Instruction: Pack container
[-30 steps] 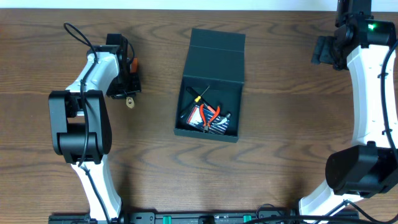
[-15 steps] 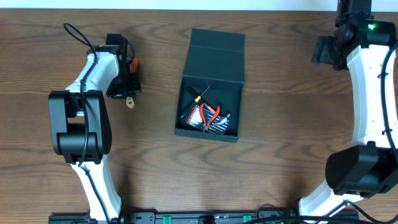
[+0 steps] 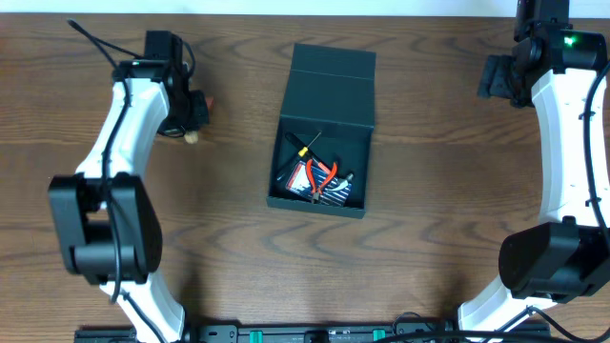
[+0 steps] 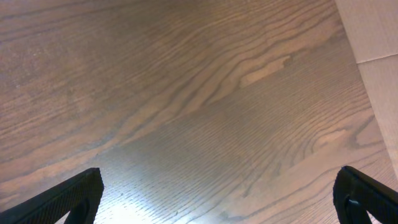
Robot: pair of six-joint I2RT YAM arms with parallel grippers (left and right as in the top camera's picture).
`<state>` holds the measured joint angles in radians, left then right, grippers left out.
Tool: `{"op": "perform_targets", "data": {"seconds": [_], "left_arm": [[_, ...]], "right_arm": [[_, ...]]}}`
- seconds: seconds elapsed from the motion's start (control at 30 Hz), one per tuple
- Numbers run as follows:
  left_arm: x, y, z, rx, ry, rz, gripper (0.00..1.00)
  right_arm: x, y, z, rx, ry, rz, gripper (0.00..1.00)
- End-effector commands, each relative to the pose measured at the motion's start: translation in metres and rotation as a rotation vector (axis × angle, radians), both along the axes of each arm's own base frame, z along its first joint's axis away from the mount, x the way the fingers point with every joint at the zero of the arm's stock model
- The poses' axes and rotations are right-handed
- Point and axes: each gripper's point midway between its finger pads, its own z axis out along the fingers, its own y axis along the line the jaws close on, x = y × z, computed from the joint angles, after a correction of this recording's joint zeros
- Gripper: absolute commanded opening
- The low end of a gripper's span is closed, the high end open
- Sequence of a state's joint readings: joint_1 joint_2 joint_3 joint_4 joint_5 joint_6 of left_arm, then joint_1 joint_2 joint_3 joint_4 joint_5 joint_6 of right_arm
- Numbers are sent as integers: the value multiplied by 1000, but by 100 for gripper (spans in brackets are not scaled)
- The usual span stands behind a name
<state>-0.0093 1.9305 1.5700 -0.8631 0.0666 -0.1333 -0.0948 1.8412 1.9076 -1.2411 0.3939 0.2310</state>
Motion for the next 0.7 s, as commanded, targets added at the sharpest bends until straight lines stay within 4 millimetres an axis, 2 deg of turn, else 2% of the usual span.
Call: {"op": "perform_targets", "data": {"seconds": [0.0, 0.17, 0.27, 0.47, 0.67], "left_arm": [[3, 3, 29, 6, -68, 3, 6], [-1, -1, 61, -7, -139, -7, 6], [-2, -1, 72, -7, -168, -7, 6], [-10, -7, 64, -13, -122, -16, 5], [-10, -35, 61, -62, -114, -69, 8]], "right_arm": [[0, -3, 7, -11, -20, -13, 99], [0, -3, 7, -11, -20, -13, 99], [0, -3, 7, -11, -20, -13, 99], [0, -3, 7, -11, -20, -13, 99], [0, -3, 7, -11, -20, -13, 99]]}}
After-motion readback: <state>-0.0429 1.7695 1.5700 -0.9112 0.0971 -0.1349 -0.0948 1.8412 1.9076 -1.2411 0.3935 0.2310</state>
